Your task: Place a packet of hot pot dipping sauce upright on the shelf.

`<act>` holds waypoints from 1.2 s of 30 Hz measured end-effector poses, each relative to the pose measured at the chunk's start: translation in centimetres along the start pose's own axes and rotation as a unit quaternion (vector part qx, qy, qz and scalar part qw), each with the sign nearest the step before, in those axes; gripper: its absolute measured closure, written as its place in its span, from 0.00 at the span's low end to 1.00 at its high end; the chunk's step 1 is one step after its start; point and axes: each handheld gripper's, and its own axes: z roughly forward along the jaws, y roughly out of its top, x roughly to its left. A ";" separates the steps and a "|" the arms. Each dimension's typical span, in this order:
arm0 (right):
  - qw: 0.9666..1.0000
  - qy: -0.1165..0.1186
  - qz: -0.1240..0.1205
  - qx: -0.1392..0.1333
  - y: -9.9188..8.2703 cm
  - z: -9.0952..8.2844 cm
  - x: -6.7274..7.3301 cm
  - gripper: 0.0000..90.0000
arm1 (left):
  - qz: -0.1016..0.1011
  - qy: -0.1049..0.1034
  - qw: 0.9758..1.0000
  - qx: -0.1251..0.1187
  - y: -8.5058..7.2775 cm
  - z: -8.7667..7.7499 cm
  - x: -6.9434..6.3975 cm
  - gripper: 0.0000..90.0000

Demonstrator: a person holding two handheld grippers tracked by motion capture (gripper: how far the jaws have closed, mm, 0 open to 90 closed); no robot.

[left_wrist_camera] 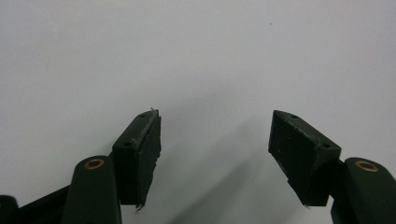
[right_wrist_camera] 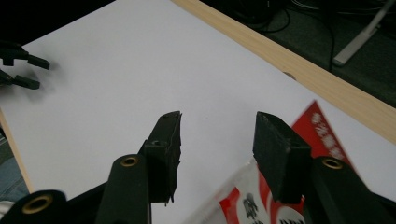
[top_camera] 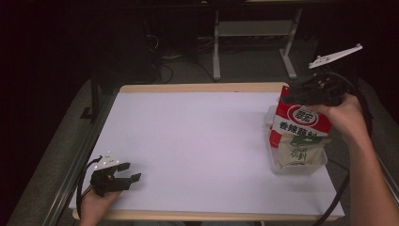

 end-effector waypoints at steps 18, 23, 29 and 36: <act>0.999 0.041 -0.002 0.002 -0.2 3.8 2.7 0.46 | 0.006 0.003 1.000 -0.010 0.1 -0.5 -0.2 0.33; 0.999 0.048 -0.012 0.007 -0.2 4.5 3.7 0.45 | 0.001 0.003 1.000 -0.016 0.0 -0.5 -0.3 0.33; 0.998 0.055 -0.022 0.011 -0.2 5.1 4.6 0.45 | 0.002 0.003 1.000 -0.016 0.0 -0.6 -0.2 0.33; 0.998 0.061 -0.033 0.010 -0.1 5.5 5.8 0.43 | 0.007 0.003 1.000 -0.015 0.0 -0.7 -0.3 0.32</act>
